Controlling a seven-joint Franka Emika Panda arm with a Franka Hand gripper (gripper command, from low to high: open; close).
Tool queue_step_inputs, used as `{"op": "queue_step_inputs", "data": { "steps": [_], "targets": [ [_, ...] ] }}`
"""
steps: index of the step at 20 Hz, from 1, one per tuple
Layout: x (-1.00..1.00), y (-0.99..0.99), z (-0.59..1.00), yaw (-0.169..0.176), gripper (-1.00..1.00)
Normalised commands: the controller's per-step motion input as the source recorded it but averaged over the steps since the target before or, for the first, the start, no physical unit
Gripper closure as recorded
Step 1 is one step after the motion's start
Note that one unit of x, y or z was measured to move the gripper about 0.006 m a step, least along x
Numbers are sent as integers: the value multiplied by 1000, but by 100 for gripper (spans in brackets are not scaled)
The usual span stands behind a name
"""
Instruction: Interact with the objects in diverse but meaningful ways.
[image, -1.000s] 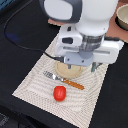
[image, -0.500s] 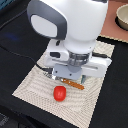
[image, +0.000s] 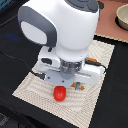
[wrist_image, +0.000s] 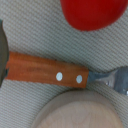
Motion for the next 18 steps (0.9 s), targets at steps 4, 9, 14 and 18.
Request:
{"op": "queue_step_inputs", "data": {
  "steps": [4,9,14,18],
  "targets": [
    [0,-422,-68,-7,-100],
    [0,-370,-61,-11,-100],
    [-6,-375,-155,0,-100],
    [-12,-362,-188,0,-100]
  ]
}}
